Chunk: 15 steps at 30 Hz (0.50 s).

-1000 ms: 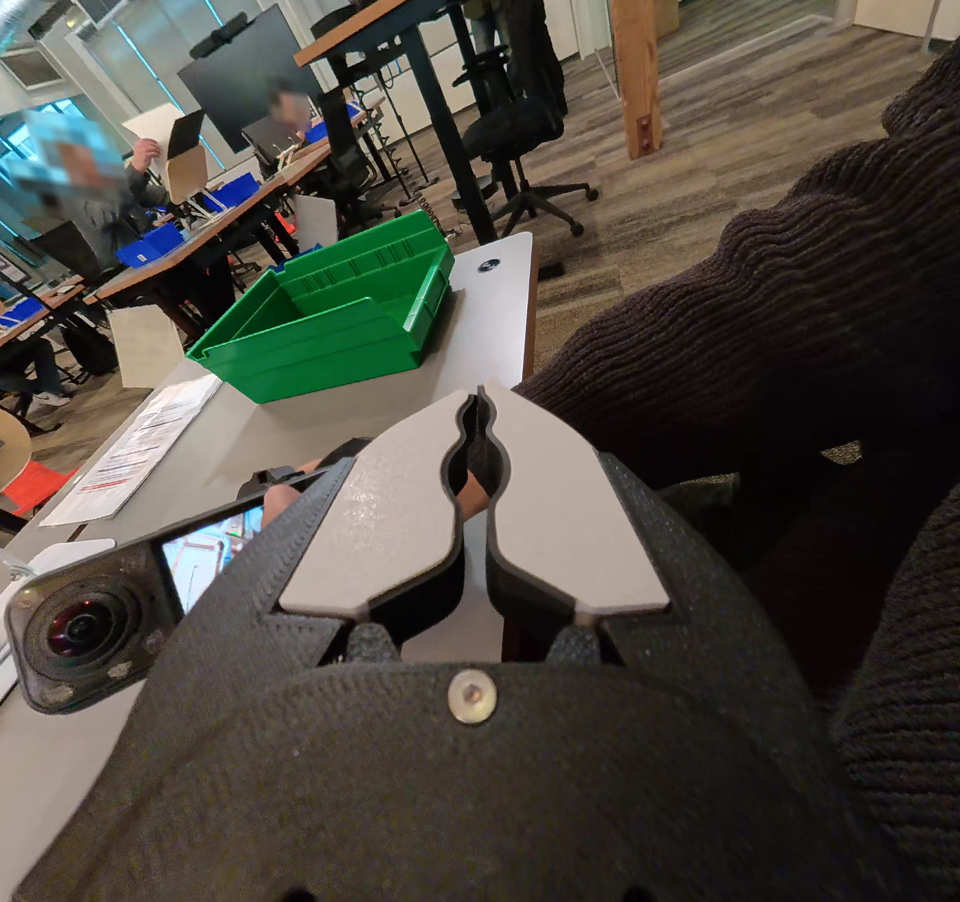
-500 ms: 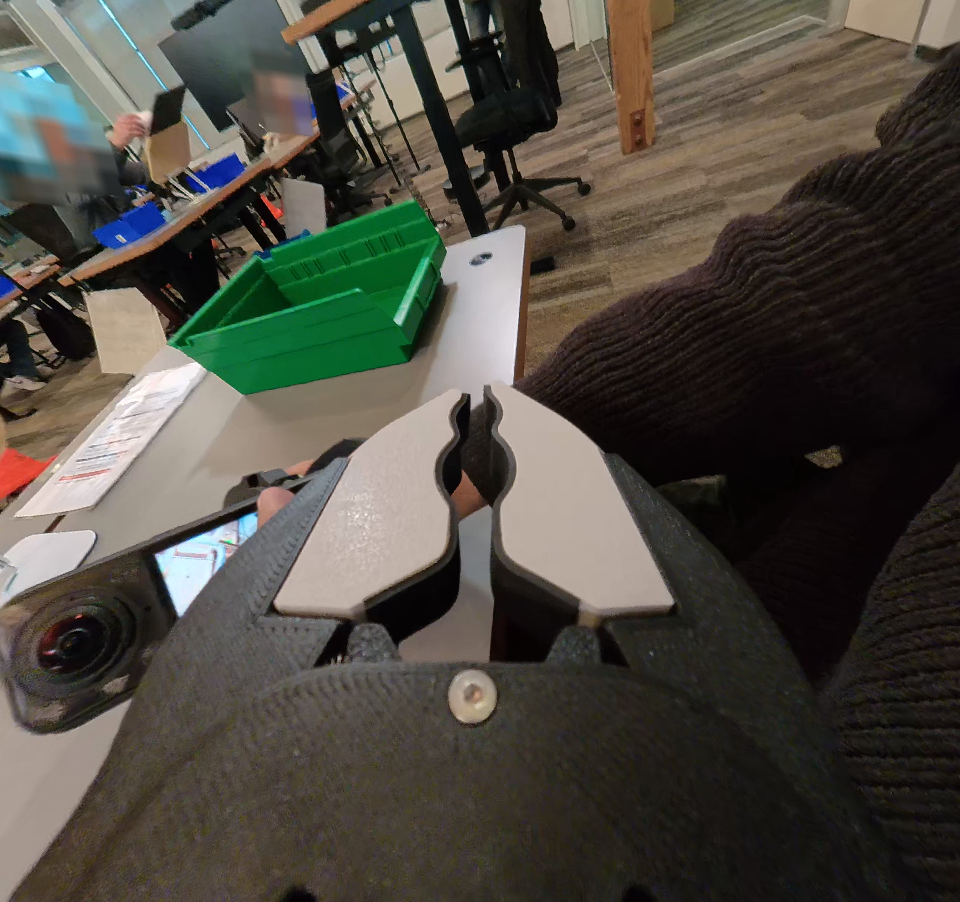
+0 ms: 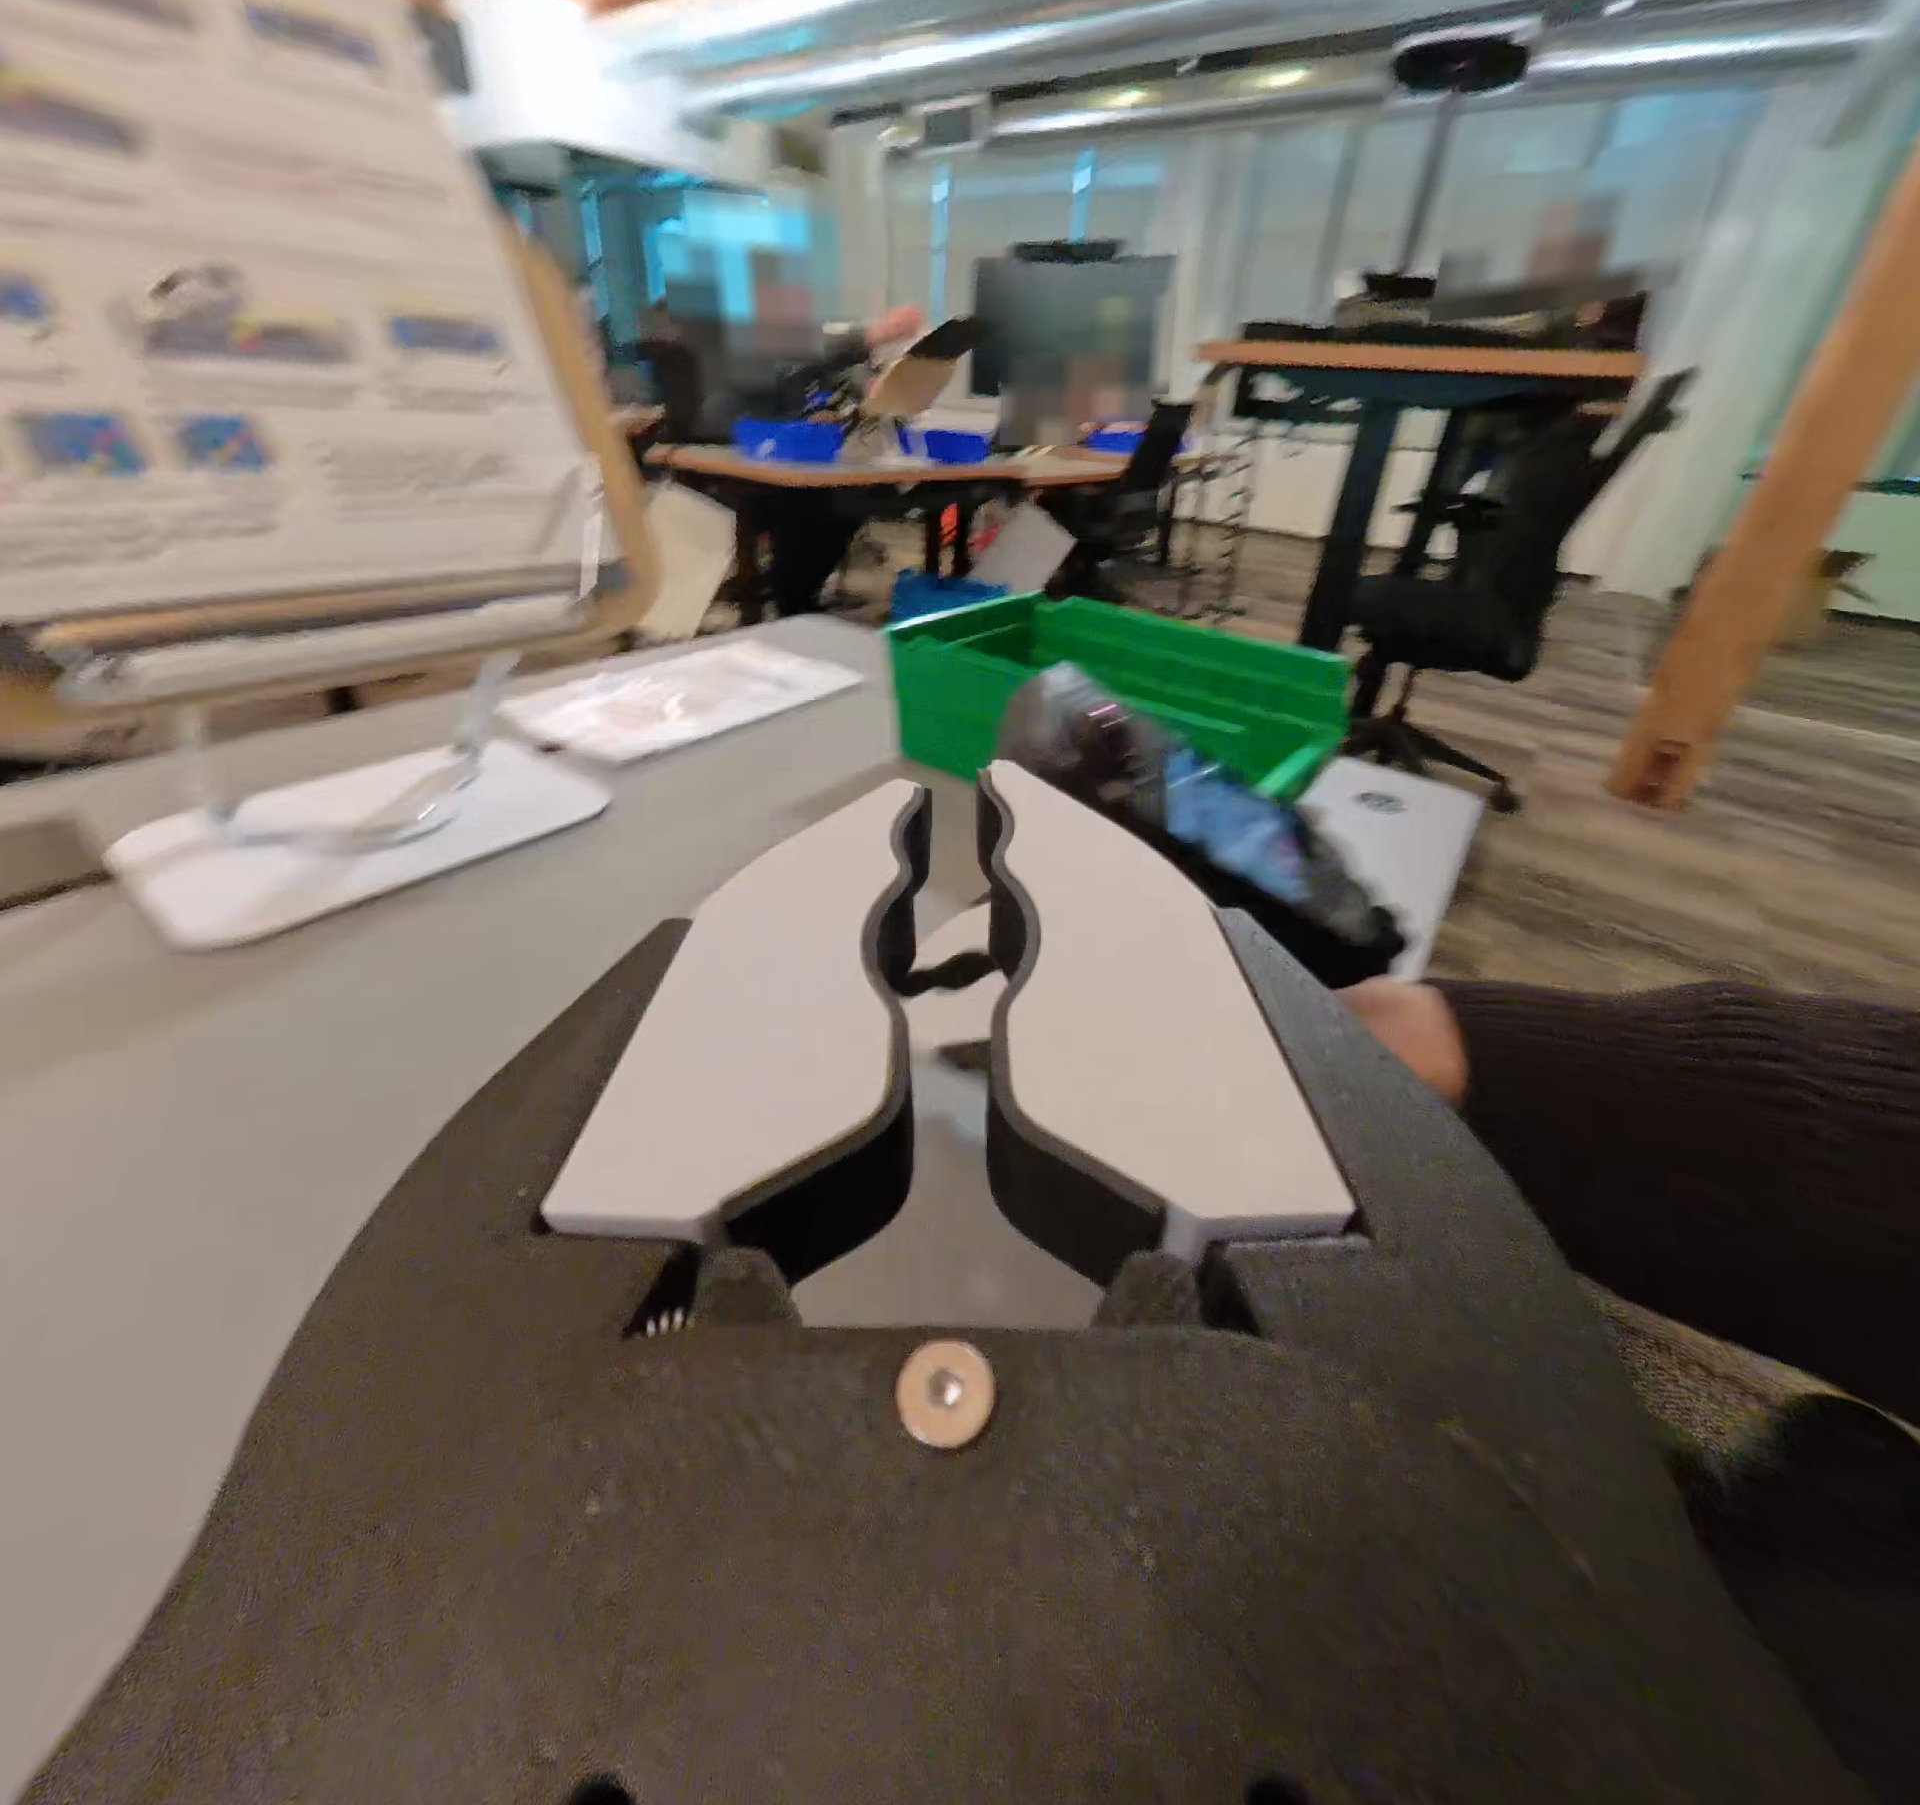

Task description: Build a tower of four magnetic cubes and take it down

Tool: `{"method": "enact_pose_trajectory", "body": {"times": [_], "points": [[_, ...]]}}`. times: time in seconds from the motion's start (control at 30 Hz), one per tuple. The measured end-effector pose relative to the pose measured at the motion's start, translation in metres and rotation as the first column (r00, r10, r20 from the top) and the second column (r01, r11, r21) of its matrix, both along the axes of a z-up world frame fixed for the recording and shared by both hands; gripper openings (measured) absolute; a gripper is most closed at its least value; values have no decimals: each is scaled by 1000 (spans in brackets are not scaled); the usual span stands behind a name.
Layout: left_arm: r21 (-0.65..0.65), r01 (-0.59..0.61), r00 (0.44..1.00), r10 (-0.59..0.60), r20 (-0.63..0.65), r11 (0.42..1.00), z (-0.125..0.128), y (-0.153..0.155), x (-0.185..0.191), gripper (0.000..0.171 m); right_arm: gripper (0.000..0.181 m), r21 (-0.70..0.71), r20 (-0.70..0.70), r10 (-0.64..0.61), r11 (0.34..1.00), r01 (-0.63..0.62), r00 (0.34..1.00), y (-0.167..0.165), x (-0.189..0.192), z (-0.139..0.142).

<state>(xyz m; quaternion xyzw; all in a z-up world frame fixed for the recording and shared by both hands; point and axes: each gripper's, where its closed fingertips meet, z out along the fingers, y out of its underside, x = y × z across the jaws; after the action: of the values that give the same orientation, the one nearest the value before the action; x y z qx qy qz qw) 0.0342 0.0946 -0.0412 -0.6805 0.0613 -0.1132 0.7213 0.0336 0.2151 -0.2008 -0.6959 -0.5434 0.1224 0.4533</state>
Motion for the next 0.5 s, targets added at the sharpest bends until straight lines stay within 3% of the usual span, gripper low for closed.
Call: {"method": "enact_pose_trajectory", "body": {"times": [0.2, 0.33, 0.4, 0.5], "points": [[-300, -142, 985, 163, 48, 943, -78, 15, -76, 11, 9, -24, -96, 54, 998, -57, 994, -14, -8, 17], [-441, -126, 983, 171, 64, 888, -107, 21, -77, 66, 12, -1, -171, 98, 995, -100, 980, -25, -13, 32], [-519, -113, 988, 154, 35, 847, -123, 22, -68, 89, 24, -41, -211, 108, 992, -119, 972, -33, -14, 38], [-575, -120, 991, 133, -20, 809, -138, 21, -60, 95, 50, -111, -342, 149, 974, -198, 928, -56, -19, 62]]}}
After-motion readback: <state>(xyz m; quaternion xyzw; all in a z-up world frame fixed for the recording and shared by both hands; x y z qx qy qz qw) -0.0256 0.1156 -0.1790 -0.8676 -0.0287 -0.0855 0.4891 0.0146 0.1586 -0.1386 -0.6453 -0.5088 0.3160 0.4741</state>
